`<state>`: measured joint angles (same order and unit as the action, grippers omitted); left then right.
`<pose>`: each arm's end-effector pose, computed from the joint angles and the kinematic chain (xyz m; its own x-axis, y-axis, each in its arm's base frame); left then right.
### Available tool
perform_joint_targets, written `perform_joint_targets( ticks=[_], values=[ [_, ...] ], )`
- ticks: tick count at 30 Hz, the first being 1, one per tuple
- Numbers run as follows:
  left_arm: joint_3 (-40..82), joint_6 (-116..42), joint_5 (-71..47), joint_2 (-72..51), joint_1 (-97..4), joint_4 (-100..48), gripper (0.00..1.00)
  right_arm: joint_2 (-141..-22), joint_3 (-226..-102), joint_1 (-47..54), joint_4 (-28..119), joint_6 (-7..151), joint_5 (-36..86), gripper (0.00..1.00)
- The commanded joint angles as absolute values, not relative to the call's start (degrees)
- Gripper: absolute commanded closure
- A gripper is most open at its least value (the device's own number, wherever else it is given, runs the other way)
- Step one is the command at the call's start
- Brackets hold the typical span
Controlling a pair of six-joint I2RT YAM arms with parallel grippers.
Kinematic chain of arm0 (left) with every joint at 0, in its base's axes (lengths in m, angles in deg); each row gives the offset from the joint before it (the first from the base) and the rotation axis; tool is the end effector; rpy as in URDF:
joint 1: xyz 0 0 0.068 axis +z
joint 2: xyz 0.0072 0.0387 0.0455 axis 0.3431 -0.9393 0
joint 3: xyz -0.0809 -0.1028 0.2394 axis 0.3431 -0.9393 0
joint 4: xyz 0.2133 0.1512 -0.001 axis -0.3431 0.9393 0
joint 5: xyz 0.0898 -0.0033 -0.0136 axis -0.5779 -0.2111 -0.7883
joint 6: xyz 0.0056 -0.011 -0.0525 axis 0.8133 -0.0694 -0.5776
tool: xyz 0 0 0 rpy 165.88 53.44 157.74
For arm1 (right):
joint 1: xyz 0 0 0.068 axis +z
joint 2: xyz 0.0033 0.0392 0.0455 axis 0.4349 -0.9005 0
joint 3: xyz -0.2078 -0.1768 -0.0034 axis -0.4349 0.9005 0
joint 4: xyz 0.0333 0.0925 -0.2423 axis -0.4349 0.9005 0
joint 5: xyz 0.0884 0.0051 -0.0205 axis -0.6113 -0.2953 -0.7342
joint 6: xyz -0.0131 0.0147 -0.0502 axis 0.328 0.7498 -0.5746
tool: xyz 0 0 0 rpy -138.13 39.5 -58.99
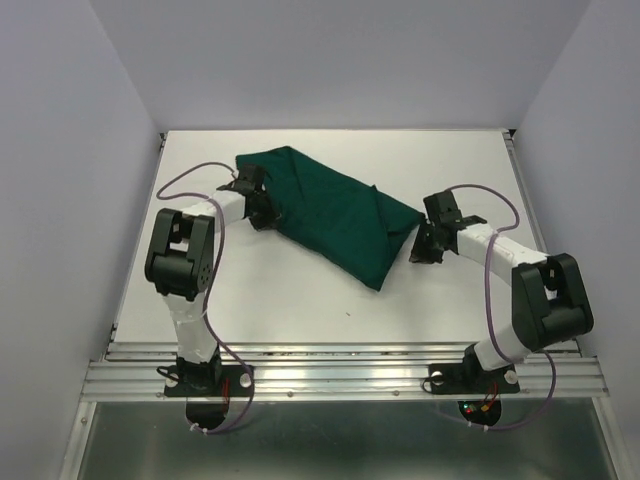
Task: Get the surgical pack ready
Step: Pack the surgical kit at the center of the board.
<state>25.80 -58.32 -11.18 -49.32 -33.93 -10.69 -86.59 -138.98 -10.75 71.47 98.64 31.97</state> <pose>0.4151 -0.1082 0.1677 -0.8119 -0.3542 -0.4641 -0.1316 0.8855 -0.4456 0.2775 0.0746 0.1880 -0.8544 0.3410 -0.3922 0.2513 0.9316 0.2627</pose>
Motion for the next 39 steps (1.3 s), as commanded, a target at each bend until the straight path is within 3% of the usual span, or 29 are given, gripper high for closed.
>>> perform_joint_targets(
  ticks=[1,4,6,9,10,15,19,30,39],
  values=[
    [11.7,-59.3,-13.9,-36.6,-36.0,-8.8,1.00,-89.5,-139.5,-10.6,70.1,96.7,32.9,0.87],
    [4.6,-60.2,-12.4,-29.0,-37.8,-9.2,0.96,-92.0,-141.0,-10.6,68.6,95.6,32.7,0.87],
    [2.6,-59.9,-11.9,-25.7,-38.3,-8.4,0.86,-93.4,-142.5,-10.6,67.5,94.8,30.3,0.87],
    [3.4,-57.9,-15.0,-20.3,-38.3,-2.7,0.34,-95.4,-144.1,-10.6,61.7,92.6,26.1,0.87],
    [4.1,-57.5,-15.8,-19.5,-38.2,-1.6,0.30,-96.3,-144.7,-10.6,60.7,92.6,25.6,0.87],
    [7.7,-55.4,-17.8,-15.5,-33.3,0.3,0.29,-102.8,-149.2,-10.6,56.0,93.7,19.0,0.88],
    [11.2,-53.9,-18.4,-19.2,-26.3,0.0,0.32,-105.1,-151.9,-9.2,55.3,92.1,15.9,0.87],
    [16.2,-55.6,-25.3,-32.3,-13.5,-0.7,0.35,-98.6,-151.3,-9.2,62.3,90.2,26.5,0.86],
    [19.5,-56.0,-21.5,-41.1,-12.4,-2.5,0.35,-97.1,-151.9,-9.2,63.4,90.9,25.8,0.86]
  ],
)
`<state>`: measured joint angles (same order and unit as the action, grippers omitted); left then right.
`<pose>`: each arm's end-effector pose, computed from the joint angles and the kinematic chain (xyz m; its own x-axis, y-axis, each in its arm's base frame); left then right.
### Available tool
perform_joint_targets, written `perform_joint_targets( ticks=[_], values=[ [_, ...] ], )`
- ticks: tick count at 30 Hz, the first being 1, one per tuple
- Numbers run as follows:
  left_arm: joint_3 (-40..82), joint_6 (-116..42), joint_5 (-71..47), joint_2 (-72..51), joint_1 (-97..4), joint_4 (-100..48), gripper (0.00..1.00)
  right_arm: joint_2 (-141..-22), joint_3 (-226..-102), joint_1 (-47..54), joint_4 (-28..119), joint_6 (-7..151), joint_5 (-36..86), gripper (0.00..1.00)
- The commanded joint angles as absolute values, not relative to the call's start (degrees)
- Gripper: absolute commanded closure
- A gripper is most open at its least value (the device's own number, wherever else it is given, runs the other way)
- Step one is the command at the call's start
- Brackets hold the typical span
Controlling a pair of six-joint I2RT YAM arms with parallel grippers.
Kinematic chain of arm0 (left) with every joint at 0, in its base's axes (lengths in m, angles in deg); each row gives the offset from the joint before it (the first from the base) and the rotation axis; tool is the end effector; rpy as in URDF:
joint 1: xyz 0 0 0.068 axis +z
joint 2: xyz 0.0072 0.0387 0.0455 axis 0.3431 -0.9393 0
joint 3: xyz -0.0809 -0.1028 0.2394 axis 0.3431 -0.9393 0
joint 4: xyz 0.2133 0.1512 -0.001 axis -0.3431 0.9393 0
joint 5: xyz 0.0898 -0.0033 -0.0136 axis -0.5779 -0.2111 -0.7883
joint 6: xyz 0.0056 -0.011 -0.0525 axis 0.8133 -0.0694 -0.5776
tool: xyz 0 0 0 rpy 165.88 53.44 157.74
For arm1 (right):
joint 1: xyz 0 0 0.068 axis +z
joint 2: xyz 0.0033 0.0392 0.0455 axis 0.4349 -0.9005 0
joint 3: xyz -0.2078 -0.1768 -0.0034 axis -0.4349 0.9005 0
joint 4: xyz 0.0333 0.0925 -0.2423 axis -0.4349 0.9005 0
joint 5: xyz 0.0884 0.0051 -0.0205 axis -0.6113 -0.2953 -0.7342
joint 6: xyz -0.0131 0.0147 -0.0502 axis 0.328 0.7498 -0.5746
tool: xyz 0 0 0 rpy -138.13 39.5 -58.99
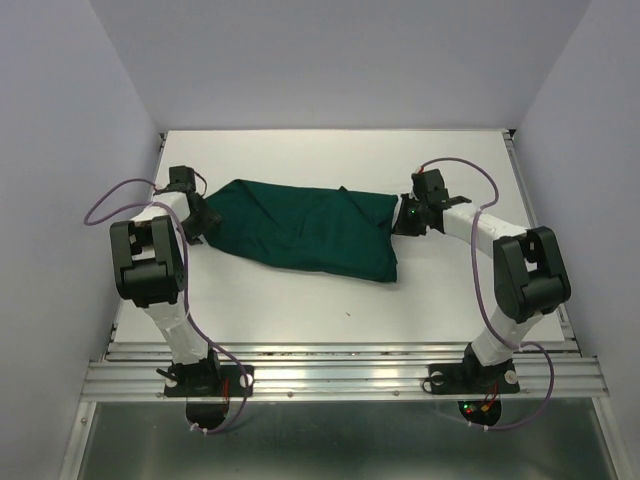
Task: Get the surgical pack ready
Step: Pack the surgical kit at the center of the board.
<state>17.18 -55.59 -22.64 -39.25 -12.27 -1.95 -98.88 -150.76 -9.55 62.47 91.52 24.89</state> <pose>0.3730 0.0527 0.1806 -0.6462 -0.5972 -0.4750 -0.5611 0.7938 -0.2346 0.3411 0.1040 0.1928 -0.8456 0.2117 -0.4901 0.0277 0.9342 0.3558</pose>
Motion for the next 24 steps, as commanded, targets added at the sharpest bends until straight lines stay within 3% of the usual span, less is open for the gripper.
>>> perform_joint_targets(
  ticks=[1,4,7,8,15,24],
  values=[
    [19.7,-56.1,-21.3,-41.7,-12.4,-2.9,0.35,-97.1,-151.9,-9.2,63.4,91.0,25.9,0.86],
    [21.0,-56.2,-21.1,-44.4,-12.4,-2.5,0.43,-97.7,-151.7,-9.2,63.3,91.3,26.4,0.86],
    [21.3,-56.2,-20.5,-45.2,-12.4,-2.5,0.74,-98.6,-151.6,-9.2,63.4,91.8,27.3,0.86],
    [21.7,-55.7,-20.4,-45.2,-12.6,-2.3,1.00,-98.8,-151.6,-9.2,63.4,91.8,27.6,0.86],
    [23.3,-50.9,-20.4,-33.9,-19.1,-2.9,1.00,-103.3,-152.0,-9.2,62.6,92.6,26.5,0.87],
    [27.5,-49.9,-13.5,-26.9,-39.8,-4.1,1.00,-105.3,-151.4,-9.2,59.4,94.6,22.8,0.86]
  ],
)
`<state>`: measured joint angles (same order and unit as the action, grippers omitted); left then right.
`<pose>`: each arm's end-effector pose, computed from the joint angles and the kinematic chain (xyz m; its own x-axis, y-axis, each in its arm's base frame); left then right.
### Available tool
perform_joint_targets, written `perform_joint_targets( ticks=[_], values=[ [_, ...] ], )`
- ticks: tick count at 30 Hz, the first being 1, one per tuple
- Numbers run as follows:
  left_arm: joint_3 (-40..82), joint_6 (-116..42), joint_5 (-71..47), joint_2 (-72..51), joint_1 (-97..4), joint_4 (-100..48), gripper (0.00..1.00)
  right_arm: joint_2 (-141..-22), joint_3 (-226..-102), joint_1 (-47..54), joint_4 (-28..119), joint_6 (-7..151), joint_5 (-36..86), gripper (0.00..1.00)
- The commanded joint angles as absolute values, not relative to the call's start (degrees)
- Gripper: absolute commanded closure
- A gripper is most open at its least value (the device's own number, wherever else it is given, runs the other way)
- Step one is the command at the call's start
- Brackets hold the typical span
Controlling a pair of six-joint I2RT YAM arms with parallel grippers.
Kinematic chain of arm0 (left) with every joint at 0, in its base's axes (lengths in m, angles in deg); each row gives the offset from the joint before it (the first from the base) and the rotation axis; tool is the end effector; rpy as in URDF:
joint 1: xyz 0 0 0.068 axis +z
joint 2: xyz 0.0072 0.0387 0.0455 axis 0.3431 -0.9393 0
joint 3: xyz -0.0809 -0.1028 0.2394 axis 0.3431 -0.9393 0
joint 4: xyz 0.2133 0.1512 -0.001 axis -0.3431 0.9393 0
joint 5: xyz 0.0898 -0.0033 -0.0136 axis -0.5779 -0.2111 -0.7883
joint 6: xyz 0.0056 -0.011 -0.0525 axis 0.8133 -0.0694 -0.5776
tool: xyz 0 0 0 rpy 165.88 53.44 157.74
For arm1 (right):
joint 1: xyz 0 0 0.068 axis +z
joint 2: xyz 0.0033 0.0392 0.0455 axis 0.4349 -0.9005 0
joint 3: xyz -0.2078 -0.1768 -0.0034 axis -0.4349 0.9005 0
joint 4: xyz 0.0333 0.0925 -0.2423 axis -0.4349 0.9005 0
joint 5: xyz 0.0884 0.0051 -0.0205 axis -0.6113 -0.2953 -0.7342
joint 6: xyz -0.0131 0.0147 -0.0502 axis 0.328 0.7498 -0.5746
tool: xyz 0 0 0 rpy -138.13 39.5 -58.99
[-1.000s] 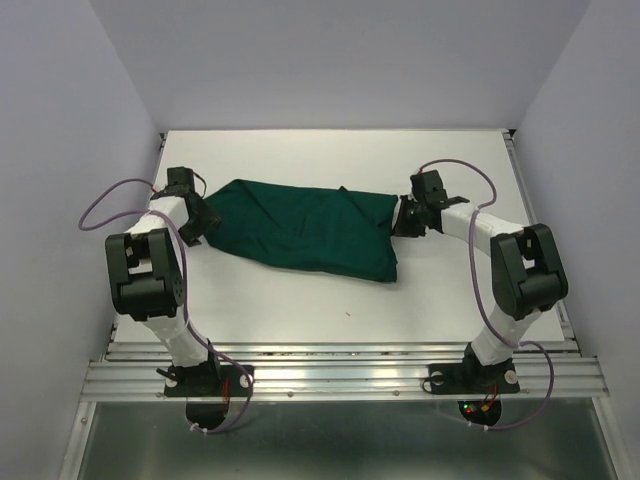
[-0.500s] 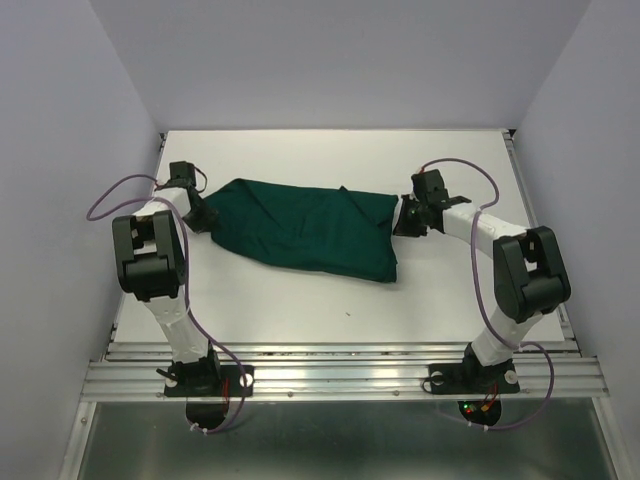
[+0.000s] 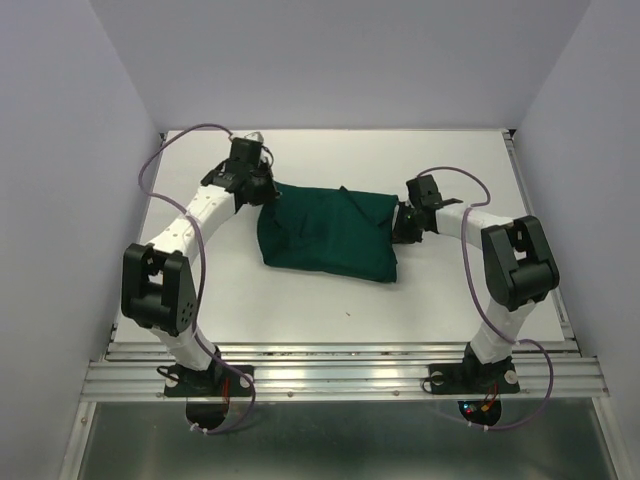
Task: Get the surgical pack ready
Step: Pack the surgical kit at the center of the board.
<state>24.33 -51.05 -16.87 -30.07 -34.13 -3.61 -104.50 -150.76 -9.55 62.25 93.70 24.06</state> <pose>0.3665 -0.0939 0.2796 -0.6866 -0.2753 -0.6729 -0.0150 0.9307 -0.3654 0.3472 0.1063 0.1598 -0.8869 0.2336 -0.3984 0.0865 0.9314 0.3535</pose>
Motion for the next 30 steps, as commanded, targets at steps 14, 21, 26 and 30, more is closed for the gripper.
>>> perform_joint_targets(
  ticks=[14,21,26,30],
  values=[
    [42.7,-54.5,-1.4,-34.2,-59.5,-12.1,1.00,-105.9,-150.6,-9.2,56.2,98.3,16.4,0.87],
    [47.8,-57.3,3.9,-37.4,-63.7,-17.5,1.00,-106.1,-148.7,-8.6,53.6,100.9,13.9,0.87],
    [53.3,-58.8,6.8,-41.2,-66.1,-18.6,1.00,-106.7,-147.7,-8.1,50.4,103.8,11.3,0.87],
    [55.2,-61.8,10.0,-43.7,-67.6,-21.8,1.00,-107.0,-147.6,-8.1,49.1,104.9,10.6,0.87]
  ],
)
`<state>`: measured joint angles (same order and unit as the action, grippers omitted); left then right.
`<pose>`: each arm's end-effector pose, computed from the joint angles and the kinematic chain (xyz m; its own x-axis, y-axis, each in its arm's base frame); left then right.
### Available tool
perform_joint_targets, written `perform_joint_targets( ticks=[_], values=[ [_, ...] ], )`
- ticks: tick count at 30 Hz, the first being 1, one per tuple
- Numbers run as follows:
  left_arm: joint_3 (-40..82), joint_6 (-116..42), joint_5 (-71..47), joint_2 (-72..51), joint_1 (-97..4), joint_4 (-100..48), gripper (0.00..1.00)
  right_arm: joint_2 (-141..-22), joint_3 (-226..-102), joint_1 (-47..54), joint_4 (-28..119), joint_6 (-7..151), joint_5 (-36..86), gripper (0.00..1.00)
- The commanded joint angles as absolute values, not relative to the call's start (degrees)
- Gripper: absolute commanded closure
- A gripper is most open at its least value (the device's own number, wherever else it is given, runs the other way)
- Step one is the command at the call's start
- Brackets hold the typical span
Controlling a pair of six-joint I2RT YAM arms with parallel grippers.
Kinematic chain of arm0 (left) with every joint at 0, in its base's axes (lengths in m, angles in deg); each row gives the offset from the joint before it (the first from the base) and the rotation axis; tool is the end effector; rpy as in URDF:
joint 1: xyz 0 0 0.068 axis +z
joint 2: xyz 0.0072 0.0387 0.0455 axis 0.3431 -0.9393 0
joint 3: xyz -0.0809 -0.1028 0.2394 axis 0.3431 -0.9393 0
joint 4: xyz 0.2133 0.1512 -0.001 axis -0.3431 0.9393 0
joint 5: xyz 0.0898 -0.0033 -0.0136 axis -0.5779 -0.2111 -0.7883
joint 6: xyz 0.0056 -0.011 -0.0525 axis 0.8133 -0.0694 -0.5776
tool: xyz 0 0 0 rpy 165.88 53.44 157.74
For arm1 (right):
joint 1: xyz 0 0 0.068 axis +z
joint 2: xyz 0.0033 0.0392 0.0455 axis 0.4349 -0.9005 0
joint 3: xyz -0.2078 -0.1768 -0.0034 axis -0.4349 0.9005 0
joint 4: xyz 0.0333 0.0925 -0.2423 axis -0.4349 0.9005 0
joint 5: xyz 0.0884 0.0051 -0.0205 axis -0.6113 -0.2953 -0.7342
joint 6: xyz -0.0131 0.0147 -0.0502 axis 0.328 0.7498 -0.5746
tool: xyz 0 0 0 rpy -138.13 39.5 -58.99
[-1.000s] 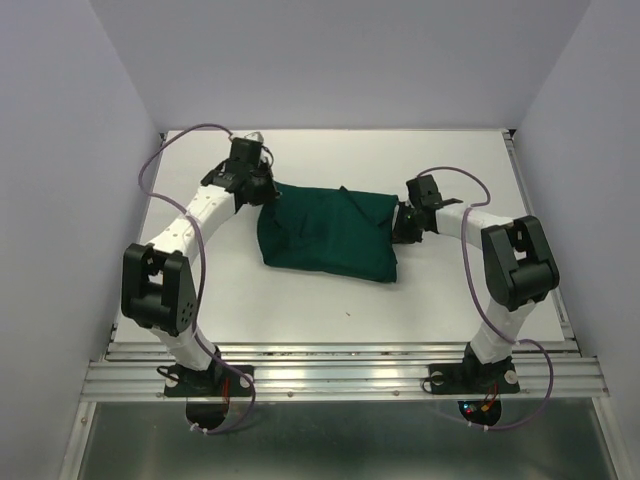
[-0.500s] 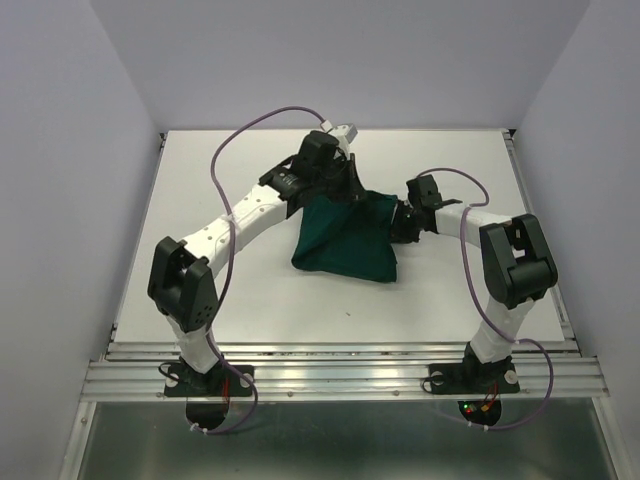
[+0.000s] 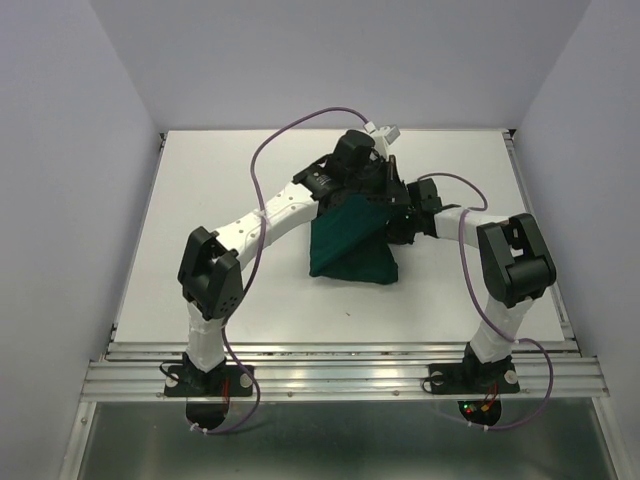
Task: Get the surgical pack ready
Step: Pack the surgical kit at the center of the board.
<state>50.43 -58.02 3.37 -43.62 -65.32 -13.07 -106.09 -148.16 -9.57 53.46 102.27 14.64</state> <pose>0.3114 -0.3343 0.3594 -0.6804 -0.0179 -0.7327 0.6542 0.4358 -0.6181 0.3500 0.1129 0.1478 -0.8836 0.3415 -0.3202 0.1214 0.8277 0.5479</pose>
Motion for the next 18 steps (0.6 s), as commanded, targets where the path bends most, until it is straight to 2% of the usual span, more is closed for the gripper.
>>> perform_joint_targets(
  ticks=[1,18],
  values=[
    [55.7,-61.8,10.8,-44.6,-67.9,-22.4,1.00,-107.1,-147.5,-8.1,48.8,105.2,10.4,0.87],
    [55.3,-62.0,10.7,-48.8,-68.1,-22.4,1.00,-105.5,-143.3,-7.6,41.4,111.1,5.5,0.87]
  ],
)
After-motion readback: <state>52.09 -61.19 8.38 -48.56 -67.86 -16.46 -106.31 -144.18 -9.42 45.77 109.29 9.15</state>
